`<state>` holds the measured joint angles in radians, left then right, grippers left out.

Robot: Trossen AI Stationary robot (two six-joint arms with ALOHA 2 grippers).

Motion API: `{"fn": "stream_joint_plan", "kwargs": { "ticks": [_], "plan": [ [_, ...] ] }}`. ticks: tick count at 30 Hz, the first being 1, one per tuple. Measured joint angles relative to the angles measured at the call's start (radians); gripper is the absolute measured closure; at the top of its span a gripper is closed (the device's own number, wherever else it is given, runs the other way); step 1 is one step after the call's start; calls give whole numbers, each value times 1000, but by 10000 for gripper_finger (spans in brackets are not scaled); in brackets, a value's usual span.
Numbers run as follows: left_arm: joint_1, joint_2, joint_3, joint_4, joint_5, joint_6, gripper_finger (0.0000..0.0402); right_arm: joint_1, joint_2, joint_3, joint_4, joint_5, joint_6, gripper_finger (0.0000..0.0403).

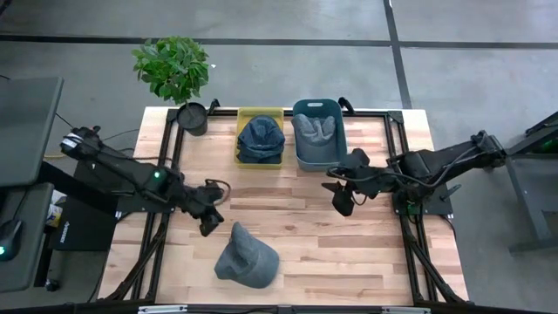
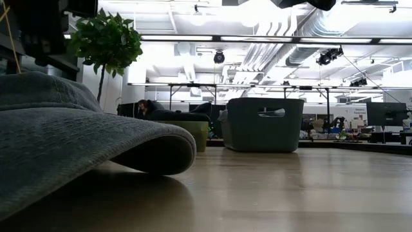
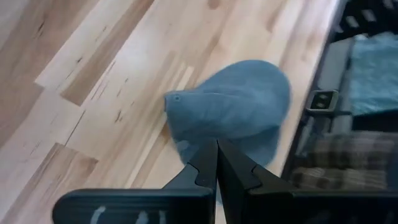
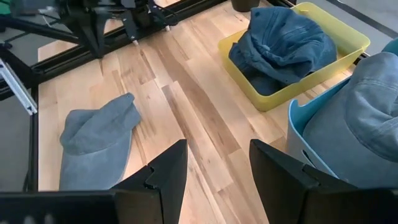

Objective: Pick & Place hat
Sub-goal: Put the gray cap into the blue green bin

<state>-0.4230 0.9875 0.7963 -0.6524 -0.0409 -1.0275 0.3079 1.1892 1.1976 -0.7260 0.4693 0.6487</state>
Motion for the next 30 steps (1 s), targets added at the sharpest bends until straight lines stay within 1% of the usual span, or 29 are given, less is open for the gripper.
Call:
{"fn": "stream_joint_plan", "kwargs": {
  "ticks": [2,6,9,12,19,22,26,30],
  "plan": [
    [-27,37,0,11,-27,-25,401,9,0,0,-3,9,-1,236],
    [-43,110,0,18,-40,-47,399,25,0,0,-14,29,-3,236],
    [-42,155,0,24,-42,-77,377,35,0,0,-22,38,-3,235],
    [-43,182,0,26,-43,-93,330,43,0,0,-37,38,-3,236],
    [-42,248,0,36,-70,-117,181,54,0,0,-57,39,0,235],
    [-42,281,0,48,-70,-82,143,54,0,0,-57,34,-1,236],
    [-42,303,-3,57,-78,-52,132,54,0,0,-57,26,-3,235],
    [-41,304,-79,153,-65,-68,131,54,0,0,-57,13,-3,235]
  ]
}}
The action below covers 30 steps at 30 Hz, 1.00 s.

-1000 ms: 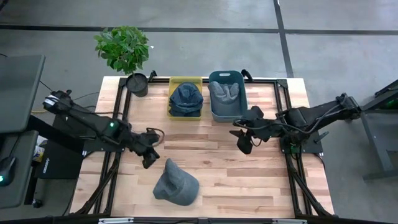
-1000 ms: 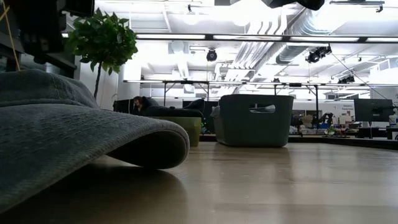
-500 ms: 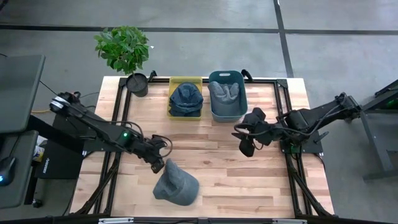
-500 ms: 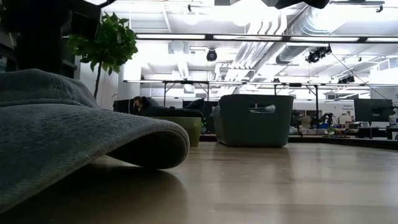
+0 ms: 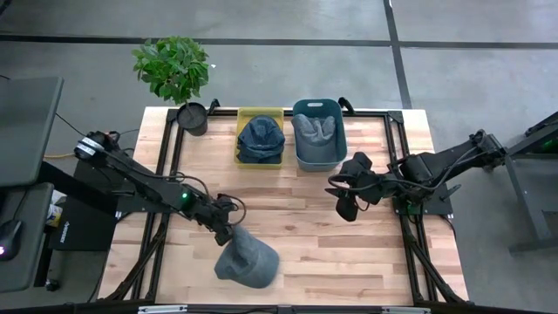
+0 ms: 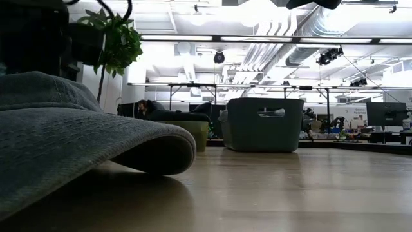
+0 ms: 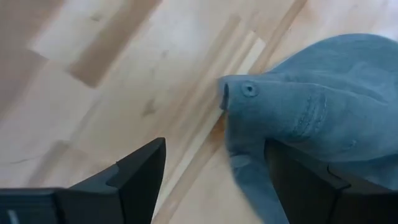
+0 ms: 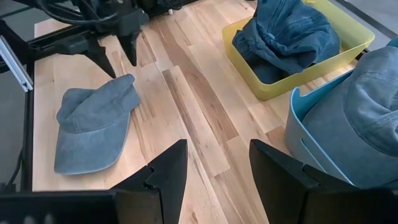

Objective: Pick & Place hat
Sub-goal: Put the gray cap into the blue green bin

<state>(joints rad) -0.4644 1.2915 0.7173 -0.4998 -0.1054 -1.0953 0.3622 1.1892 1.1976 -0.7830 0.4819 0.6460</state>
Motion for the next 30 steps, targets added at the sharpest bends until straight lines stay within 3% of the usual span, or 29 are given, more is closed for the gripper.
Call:
{"fn": "stream_joint_plan", "kwargs": {
  "ticks": [8,17,30],
  "plan": [
    [0,-78,-254,445,35,-62,131,0,0,0,-2,-20,0,236],
    [0,-160,-422,584,21,-99,131,1,0,0,-17,-20,0,235],
    [15,-162,-582,981,-19,-30,155,-11,0,0,-28,-15,0,236]
  ]
}}
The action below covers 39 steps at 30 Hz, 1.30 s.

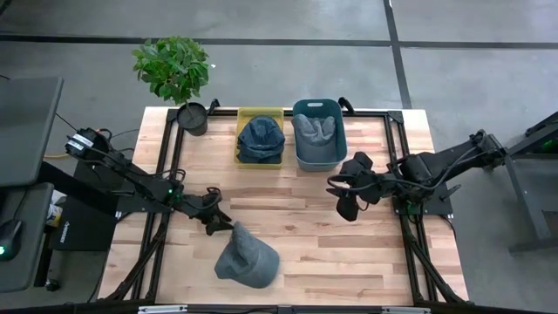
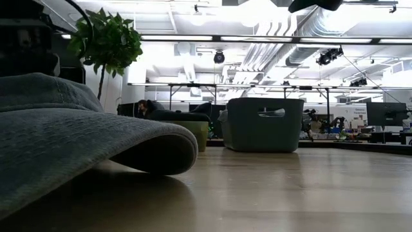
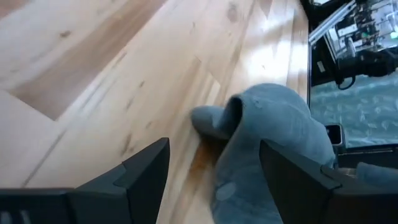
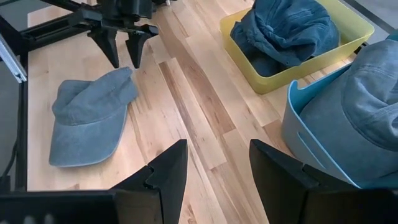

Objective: Pick & Place hat
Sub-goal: Put the gray cap into the blue green bin

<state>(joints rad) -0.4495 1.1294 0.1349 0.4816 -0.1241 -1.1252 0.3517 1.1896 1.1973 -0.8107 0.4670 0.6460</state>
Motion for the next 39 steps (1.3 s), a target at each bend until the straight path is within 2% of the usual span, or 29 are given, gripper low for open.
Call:
{"fn": "stream_joint_plan", "kwargs": {
  "ticks": [10,22,39],
  "plan": [
    [-2,0,-17,76,-14,27,165,-36,0,0,7,-9,0,236],
    [-2,21,-17,71,-31,48,165,-65,0,0,24,-7,-19,236],
    [-2,155,-6,292,41,74,165,-65,0,0,30,-4,-18,235]
  ]
}}
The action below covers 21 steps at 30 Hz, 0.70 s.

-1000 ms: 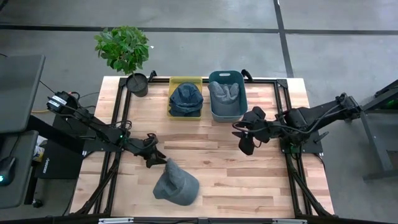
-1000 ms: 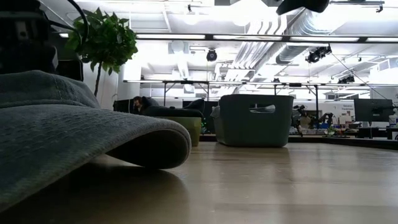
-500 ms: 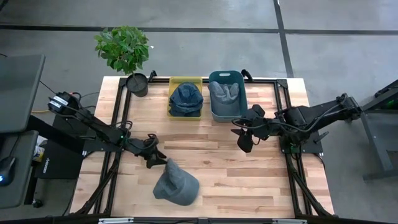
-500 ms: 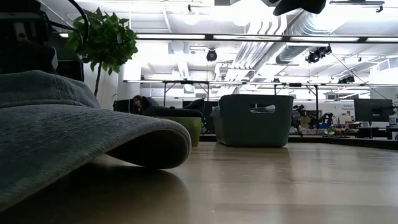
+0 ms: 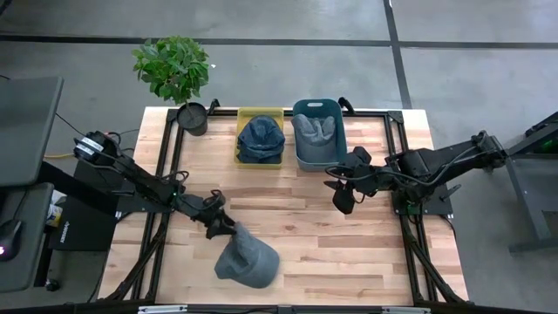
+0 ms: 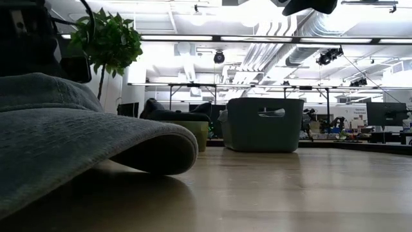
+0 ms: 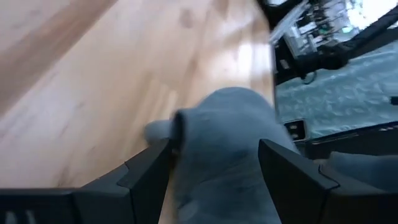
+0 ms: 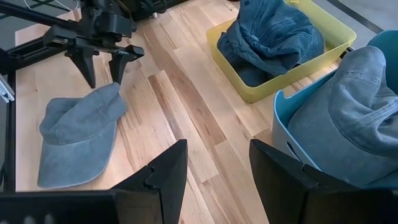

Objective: Pick & Place hat
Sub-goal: Put the gray cap into the blue green bin

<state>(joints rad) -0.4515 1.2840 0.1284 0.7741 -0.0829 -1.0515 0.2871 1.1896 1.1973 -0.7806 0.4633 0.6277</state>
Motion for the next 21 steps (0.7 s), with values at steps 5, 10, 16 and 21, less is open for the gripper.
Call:
{"fn": "stream_joint_plan", "kwargs": {
  "ticks": [5,10,16,21],
  "plan": [
    [0,13,25,53,60,26,165,0,0,0,1,0,3,235],
    [0,13,44,46,94,27,165,0,0,0,5,1,3,235],
    [0,13,63,11,68,34,175,0,0,0,8,1,2,235],
    [0,13,77,2,70,53,232,0,0,0,8,1,1,235]
  ]
}}
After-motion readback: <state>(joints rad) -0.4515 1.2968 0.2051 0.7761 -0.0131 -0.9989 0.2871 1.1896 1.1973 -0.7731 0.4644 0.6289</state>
